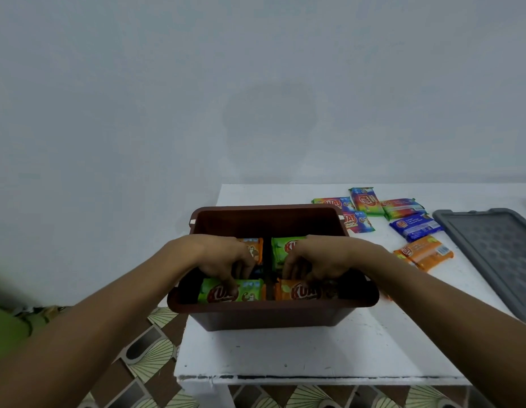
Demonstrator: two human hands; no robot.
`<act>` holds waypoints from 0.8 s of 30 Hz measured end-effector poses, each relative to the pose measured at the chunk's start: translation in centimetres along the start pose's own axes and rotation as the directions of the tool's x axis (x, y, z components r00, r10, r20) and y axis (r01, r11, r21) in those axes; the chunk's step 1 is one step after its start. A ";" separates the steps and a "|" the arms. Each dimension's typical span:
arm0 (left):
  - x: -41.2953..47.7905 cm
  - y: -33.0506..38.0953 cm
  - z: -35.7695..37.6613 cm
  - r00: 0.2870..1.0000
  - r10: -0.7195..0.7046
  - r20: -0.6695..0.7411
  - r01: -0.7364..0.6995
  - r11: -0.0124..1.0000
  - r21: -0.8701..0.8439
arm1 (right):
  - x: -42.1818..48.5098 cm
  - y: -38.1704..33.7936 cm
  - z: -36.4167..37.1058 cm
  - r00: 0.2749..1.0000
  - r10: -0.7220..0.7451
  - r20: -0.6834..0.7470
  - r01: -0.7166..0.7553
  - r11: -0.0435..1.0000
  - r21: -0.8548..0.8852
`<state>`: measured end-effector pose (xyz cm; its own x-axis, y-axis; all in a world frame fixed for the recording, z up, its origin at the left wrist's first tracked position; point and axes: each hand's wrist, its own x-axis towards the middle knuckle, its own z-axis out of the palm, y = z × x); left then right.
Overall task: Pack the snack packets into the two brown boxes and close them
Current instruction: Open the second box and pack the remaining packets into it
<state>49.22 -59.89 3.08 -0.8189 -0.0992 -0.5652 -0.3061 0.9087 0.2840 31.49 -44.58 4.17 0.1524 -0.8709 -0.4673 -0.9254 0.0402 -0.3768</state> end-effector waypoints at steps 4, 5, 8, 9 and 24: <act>-0.3 0.1 -0.7 0.998 0.007 -0.058 -0.007 1.000 -0.001 | -0.5 0.4 -0.1 1.000 0.010 -0.027 -0.013 0.994 -0.113; -0.2 0.2 -0.9 0.995 0.017 -0.100 -0.016 1.000 0.004 | -0.7 0.5 -0.3 0.999 0.010 -0.042 -0.016 0.989 -0.144; 0.2 0.8 -1.5 0.964 0.048 -0.261 -0.050 0.999 0.002 | -1.7 0.9 -1.0 0.994 0.022 -0.103 -0.044 0.978 -0.206; 0.4 1.2 -1.8 0.949 0.063 -0.308 -0.065 0.998 0.004 | -2.1 1.2 -1.3 0.989 0.027 -0.145 -0.057 0.976 -0.209; 10.8 10.7 -9.1 0.741 0.272 -0.615 -0.246 0.961 0.128 | -12.3 20.6 0.4 0.692 0.351 -0.631 -0.330 0.931 0.155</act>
<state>32.70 -54.99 7.10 -0.9880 -0.0756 0.1346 -0.0301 0.9494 0.3126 10.68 -32.80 1.85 -0.4379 -0.8977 0.0486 -0.8580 0.4012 -0.3208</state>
